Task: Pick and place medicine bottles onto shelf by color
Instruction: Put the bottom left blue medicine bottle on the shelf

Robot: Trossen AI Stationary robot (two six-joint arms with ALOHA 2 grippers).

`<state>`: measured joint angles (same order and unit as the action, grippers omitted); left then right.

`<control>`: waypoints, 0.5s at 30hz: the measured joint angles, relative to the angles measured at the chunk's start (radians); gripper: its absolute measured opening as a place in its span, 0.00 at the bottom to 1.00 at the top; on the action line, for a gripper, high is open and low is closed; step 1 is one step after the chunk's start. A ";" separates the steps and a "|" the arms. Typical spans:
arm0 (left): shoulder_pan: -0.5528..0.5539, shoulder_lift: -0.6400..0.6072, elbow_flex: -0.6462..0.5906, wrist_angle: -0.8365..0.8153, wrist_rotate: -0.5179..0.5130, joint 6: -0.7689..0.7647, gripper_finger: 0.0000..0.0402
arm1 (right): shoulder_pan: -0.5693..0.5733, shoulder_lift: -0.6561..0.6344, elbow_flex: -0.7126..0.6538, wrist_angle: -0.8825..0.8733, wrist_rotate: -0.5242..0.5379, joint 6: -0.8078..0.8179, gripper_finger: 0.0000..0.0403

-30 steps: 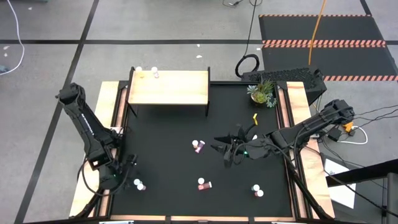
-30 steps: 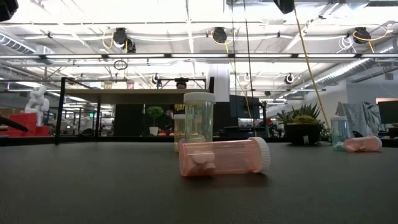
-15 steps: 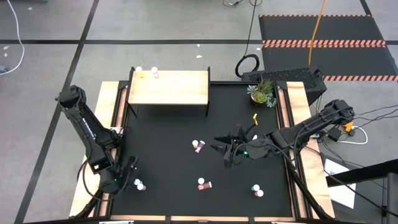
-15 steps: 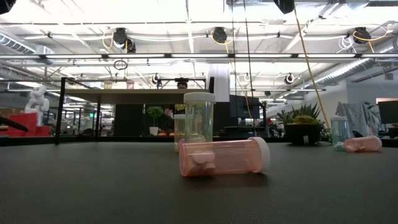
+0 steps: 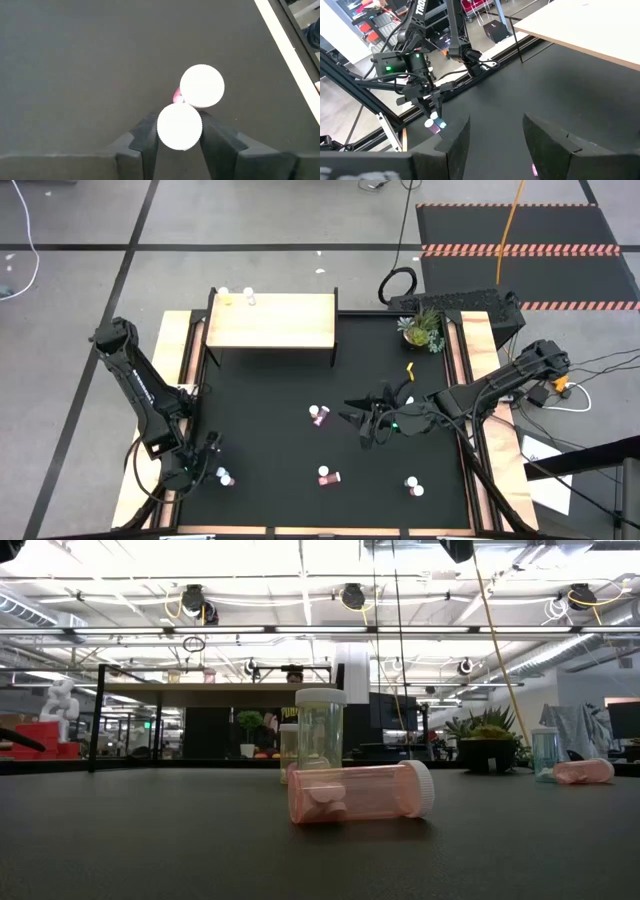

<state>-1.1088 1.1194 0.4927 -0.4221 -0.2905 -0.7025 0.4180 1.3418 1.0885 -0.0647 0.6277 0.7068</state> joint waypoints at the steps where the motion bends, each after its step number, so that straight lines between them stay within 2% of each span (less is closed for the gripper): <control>1: 0.000 0.000 0.000 0.000 0.000 -0.002 0.31 | 0.000 0.000 0.000 0.000 0.000 0.000 0.44; 6: 0.014 -0.023 0.001 -0.068 0.002 -0.107 0.31 | 0.000 0.000 0.000 0.000 0.001 -0.002 0.44; 10: 0.045 -0.093 0.003 -0.152 0.011 -0.175 0.32 | -0.009 0.000 0.000 0.000 0.007 -0.008 0.44; 15: 0.124 -0.189 0.093 -0.358 0.003 -0.157 0.31 | -0.032 0.000 0.000 0.000 0.002 -0.031 0.44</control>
<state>-0.9846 0.9300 0.5861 -0.7797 -0.2878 -0.8594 0.3862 1.3422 1.0885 -0.0646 0.6300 0.6756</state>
